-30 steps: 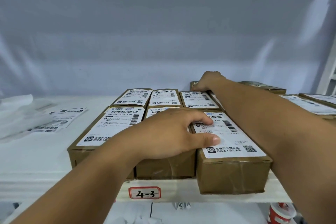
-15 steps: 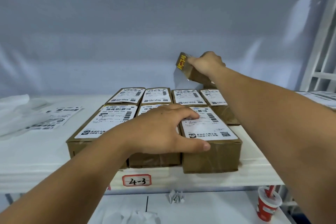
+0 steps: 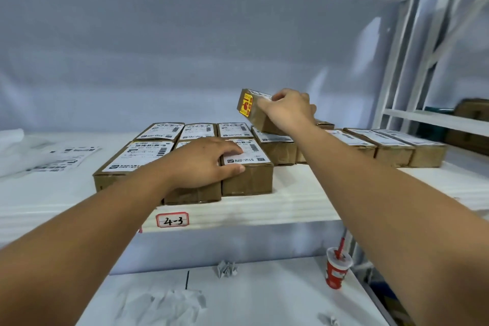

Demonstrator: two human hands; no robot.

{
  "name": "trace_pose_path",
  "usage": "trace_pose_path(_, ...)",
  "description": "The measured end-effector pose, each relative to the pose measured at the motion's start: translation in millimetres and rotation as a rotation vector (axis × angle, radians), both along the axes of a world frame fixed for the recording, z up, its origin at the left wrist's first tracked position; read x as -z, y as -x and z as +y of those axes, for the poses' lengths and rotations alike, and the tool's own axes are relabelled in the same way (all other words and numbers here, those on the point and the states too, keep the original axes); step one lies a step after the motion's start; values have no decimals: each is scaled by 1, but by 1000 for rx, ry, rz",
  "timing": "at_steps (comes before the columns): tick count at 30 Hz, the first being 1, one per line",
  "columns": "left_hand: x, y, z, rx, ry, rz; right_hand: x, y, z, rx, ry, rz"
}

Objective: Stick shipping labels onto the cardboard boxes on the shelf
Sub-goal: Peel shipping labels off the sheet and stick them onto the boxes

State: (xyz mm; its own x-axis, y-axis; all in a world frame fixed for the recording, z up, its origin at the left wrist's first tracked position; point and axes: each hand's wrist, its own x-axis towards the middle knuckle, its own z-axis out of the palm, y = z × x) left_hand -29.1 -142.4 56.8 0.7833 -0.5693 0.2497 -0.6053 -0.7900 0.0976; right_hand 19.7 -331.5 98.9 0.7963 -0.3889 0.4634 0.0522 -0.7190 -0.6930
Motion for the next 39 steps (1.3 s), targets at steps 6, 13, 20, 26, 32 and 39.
trace_pose_path(6, 0, 6, 0, -15, 17, -12, 5, 53, -13, 27, -49, -25)
trace_pose_path(13, 5, 5, 0, -41, -57, -74, 29, 100, -25, 54, -72, 8)
trace_pose_path(20, 6, 5, 1, -48, -36, -74, 34, 130, -23, 84, -42, 20)
trace_pose_path(26, -3, 2, 5, -35, 180, 98, 39, 134, -31, 107, 20, 104)
trace_pose_path(32, -4, -3, 7, -35, 226, 162, 61, 118, -23, 77, 126, 147)
trace_pose_path(39, -5, -4, 8, -38, 255, 176, 70, 108, -17, 68, 192, 149)
